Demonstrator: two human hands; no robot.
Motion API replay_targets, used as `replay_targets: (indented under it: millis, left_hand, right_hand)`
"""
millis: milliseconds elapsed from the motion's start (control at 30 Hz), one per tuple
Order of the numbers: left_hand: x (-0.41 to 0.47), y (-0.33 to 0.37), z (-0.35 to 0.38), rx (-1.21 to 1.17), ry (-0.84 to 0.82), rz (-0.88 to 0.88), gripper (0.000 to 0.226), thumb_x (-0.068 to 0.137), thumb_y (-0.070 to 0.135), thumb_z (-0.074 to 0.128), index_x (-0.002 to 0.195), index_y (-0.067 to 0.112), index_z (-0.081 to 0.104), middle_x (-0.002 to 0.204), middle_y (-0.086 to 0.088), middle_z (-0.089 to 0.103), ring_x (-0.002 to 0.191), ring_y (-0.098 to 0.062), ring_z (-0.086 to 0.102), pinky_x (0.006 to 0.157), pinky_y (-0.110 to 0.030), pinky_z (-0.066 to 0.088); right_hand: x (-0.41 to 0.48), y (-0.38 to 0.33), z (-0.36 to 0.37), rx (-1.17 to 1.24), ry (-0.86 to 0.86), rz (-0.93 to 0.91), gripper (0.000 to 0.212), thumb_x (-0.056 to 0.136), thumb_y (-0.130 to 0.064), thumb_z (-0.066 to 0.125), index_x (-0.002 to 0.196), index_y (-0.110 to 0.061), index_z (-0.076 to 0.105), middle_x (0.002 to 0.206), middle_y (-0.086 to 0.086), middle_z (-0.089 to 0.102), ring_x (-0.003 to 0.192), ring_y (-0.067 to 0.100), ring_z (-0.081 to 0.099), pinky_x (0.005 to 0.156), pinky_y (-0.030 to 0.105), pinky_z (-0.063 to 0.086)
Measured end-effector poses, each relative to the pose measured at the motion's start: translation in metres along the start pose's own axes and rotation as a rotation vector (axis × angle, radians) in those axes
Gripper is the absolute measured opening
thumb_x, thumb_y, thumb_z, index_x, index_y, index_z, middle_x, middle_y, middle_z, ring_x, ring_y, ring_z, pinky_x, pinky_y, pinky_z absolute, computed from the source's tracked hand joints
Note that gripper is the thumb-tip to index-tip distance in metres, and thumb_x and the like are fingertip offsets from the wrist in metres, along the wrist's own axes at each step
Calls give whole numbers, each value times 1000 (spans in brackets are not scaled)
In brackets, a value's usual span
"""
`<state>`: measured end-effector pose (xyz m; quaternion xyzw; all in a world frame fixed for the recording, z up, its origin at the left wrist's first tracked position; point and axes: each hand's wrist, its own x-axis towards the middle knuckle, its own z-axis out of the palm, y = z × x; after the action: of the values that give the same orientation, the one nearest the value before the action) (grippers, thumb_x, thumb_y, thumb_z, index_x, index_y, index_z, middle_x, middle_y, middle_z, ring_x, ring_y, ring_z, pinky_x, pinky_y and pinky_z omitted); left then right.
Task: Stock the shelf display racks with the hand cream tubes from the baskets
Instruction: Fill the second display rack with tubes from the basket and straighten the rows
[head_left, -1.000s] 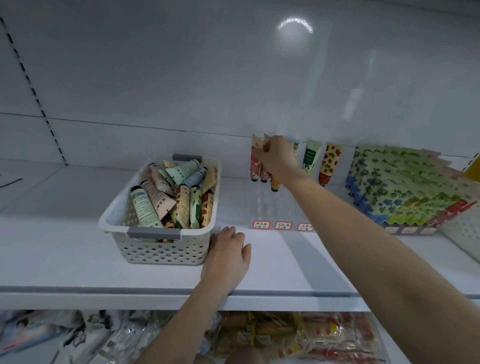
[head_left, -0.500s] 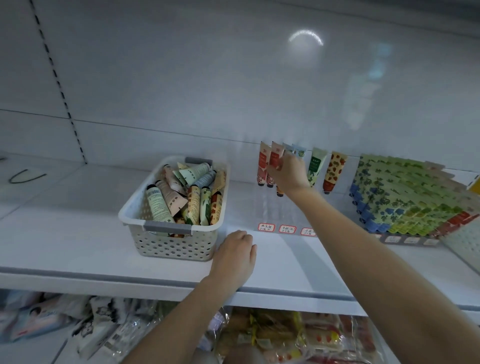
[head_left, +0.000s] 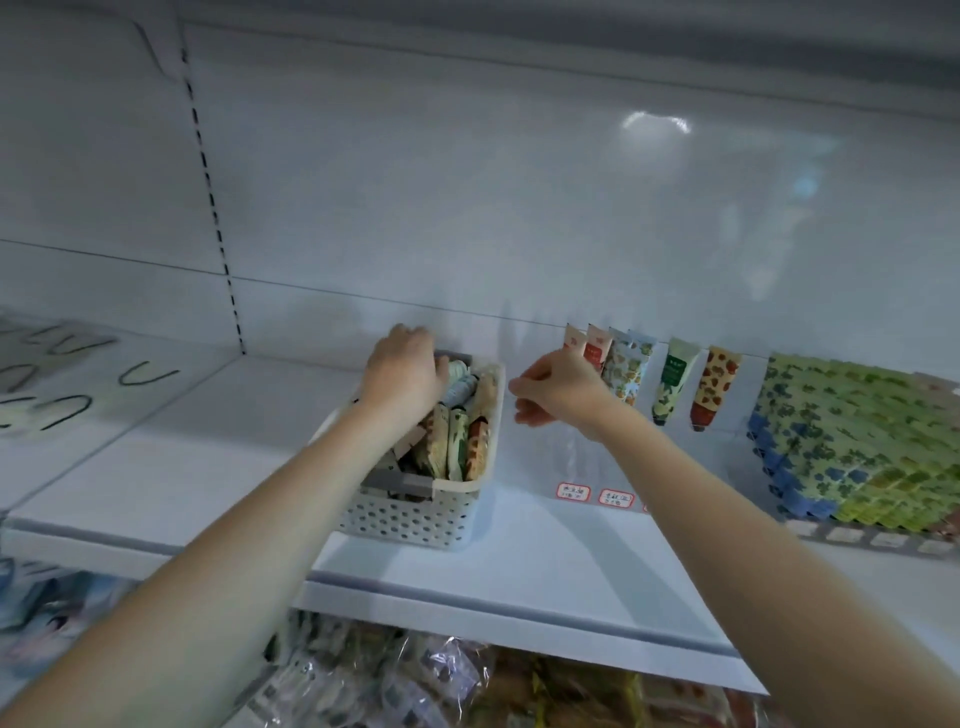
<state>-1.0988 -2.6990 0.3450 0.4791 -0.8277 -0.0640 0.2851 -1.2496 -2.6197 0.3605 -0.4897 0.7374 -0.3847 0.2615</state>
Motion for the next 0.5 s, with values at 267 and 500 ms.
replay_targets:
  millis: [267,500]
  left_hand:
    - [56,-23,24,167,-345,-121,53,79,60,56,95,10,61,96,-6,61,87,-25,54,64,-28,36]
    - [67,-6,28,308,-536,-70,37,83,39,61,100,6,61,81,-3,55,77,-22,54,66,-27,41]
  right_hand:
    - [1,-17,55,-335,-215,-96,37,87,-24,62,59,-13,40,66,7,56,64,18,57,49,18,43]
    - [4,-21,70,-502,-227,-201,49,78,-42,67,117,-16,56,71,0,52,73,16,56,60,27,46]
